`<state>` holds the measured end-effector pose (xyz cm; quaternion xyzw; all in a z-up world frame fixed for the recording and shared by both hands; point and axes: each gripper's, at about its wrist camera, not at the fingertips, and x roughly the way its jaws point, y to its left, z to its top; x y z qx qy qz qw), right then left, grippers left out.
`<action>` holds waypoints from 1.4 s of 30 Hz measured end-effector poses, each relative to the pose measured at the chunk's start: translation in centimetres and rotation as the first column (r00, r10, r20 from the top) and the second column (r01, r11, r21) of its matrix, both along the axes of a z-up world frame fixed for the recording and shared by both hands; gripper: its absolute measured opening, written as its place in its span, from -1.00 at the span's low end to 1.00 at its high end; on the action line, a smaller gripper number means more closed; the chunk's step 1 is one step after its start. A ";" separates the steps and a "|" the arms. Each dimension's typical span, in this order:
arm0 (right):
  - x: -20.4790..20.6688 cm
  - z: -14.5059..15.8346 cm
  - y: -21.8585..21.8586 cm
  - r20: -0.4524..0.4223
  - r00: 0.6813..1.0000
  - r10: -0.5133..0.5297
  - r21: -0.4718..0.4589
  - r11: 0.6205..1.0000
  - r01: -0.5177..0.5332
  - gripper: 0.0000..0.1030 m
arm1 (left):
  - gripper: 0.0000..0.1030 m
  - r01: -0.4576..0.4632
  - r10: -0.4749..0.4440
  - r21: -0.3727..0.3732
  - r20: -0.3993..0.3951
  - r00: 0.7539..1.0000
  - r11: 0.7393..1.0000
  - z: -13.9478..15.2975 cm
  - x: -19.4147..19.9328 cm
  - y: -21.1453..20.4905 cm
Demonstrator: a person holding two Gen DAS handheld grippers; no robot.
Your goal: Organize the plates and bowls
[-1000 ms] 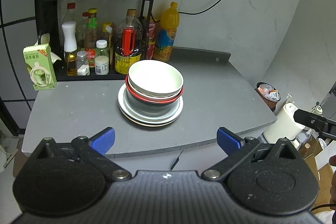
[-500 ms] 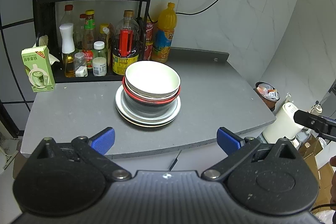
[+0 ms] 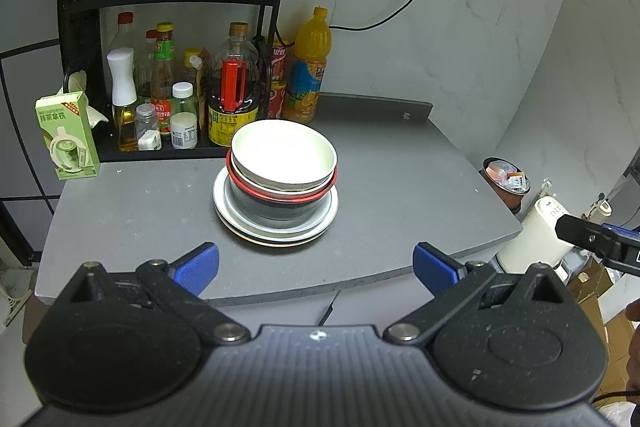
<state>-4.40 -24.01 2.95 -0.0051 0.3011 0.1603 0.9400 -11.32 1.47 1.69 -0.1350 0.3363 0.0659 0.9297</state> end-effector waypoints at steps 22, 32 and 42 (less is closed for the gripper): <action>0.1 -0.4 0.2 -0.018 1.000 0.017 -0.001 1.000 -0.017 1.00 | 0.99 -0.003 0.003 0.002 -0.006 1.000 1.000 0.0 0.1 0.3; 0.3 -0.6 0.4 -0.023 0.999 0.029 0.004 1.000 -0.029 1.00 | 0.99 -0.005 0.005 0.003 -0.014 1.000 1.000 -0.3 0.2 0.6; 0.3 -0.7 0.9 -0.026 0.999 0.027 0.007 1.000 -0.027 1.00 | 0.99 -0.006 0.006 0.002 -0.011 1.000 1.000 -0.4 0.2 0.9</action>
